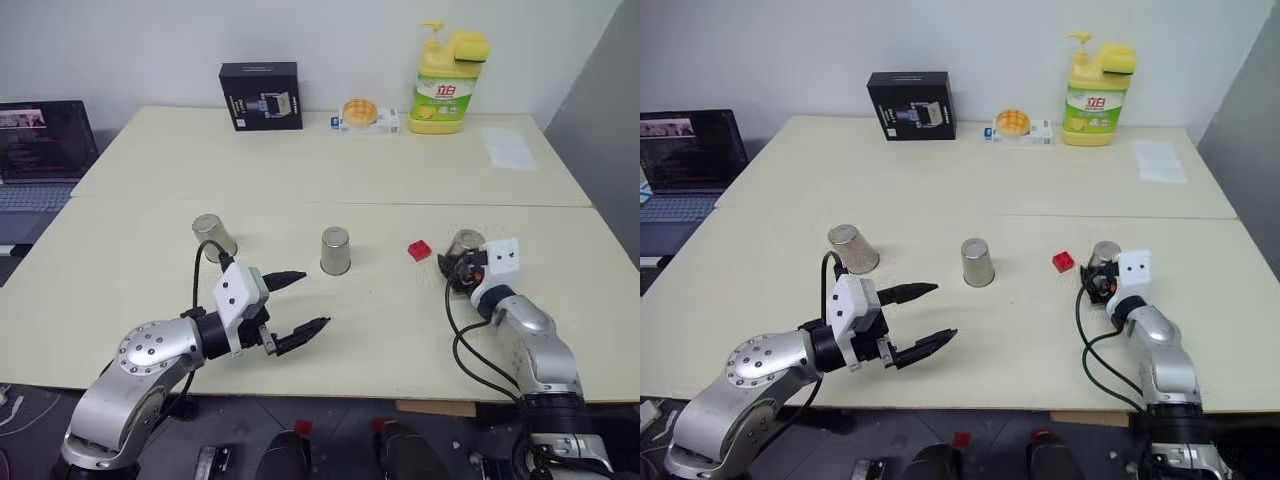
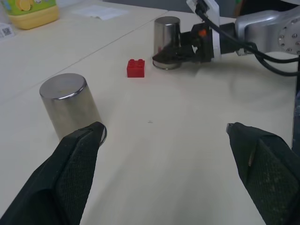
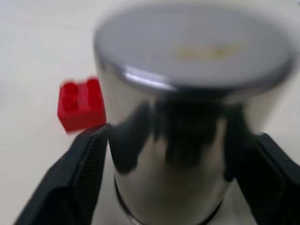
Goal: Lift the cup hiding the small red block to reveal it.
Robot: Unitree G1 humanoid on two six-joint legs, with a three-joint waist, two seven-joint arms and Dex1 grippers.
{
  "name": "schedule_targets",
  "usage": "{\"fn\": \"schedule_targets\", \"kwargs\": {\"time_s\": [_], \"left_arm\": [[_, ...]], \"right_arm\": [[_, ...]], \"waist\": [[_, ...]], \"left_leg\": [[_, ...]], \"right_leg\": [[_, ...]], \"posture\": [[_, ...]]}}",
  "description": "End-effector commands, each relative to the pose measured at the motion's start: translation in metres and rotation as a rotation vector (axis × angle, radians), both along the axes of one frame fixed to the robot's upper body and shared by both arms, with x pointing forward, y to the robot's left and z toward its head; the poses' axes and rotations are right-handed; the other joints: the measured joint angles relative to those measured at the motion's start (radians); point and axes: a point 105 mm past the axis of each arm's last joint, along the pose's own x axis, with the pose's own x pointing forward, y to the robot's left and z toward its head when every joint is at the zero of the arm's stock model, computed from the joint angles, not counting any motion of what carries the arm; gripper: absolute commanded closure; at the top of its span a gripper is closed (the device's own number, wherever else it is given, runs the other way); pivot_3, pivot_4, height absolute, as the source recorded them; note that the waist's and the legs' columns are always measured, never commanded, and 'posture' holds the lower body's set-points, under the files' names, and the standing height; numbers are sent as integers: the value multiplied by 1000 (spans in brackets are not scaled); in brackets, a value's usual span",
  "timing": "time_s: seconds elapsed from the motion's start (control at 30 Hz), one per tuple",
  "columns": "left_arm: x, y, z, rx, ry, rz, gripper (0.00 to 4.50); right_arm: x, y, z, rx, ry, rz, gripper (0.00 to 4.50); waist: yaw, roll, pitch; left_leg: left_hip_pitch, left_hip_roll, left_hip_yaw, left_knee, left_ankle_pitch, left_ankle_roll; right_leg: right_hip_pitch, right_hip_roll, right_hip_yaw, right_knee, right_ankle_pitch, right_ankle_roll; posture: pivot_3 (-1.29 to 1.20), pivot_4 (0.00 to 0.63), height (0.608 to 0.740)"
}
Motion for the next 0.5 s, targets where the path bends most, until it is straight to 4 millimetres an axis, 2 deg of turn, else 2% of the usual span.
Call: {"fn": "schedule_targets", "kwargs": {"time_s": [0.03, 0.13, 0.2, 0.27, 0.4, 0.5], "left_arm": [[-3, -2, 8, -7, -34, -5, 0], [-2, 1, 7, -7, -23, 15, 0], [1, 7, 8, -8, -8, 54, 0], [5, 14, 8, -1, 6, 86, 0], [7, 20, 7, 18, 18, 101, 0], [9, 21, 9, 21, 18, 99, 0]], "right_arm": [[-14, -17, 7, -63, -22, -6, 60], [-30, -28, 10, -79, 1, -2, 60], [-53, -32, 20, -83, 25, 51, 60], [-74, -27, 31, -90, 50, 137, 60], [-102, -14, 49, -92, 102, 289, 60], [-111, -12, 61, -78, 122, 335, 60]], "waist": [[5, 0, 0], [13, 0, 0], [19, 0, 0], [27, 1, 1], [19, 1, 1], [15, 0, 1]], "left_leg": [[0, 0, 0, 0, 0, 0], [-1, -1, -1, 0, 0, 0], [-1, -2, 0, 0, 0, 0], [-2, -2, -1, 0, 0, 0], [-1, 0, -2, 0, 0, 0], [1, 0, 1, 1, 0, 0]], "right_leg": [[0, 0, 0, 0, 0, 0], [1, -3, -1, -1, 0, 0], [1, -4, -1, -2, 0, 0], [1, -4, -1, -2, 0, 0], [2, -3, -2, -2, -1, 0], [2, 0, 0, -2, -2, 3]], "posture": [[0, 150, 740], [0, 150, 740], [0, 150, 740], [0, 150, 740], [0, 150, 740], [0, 150, 740]]}}
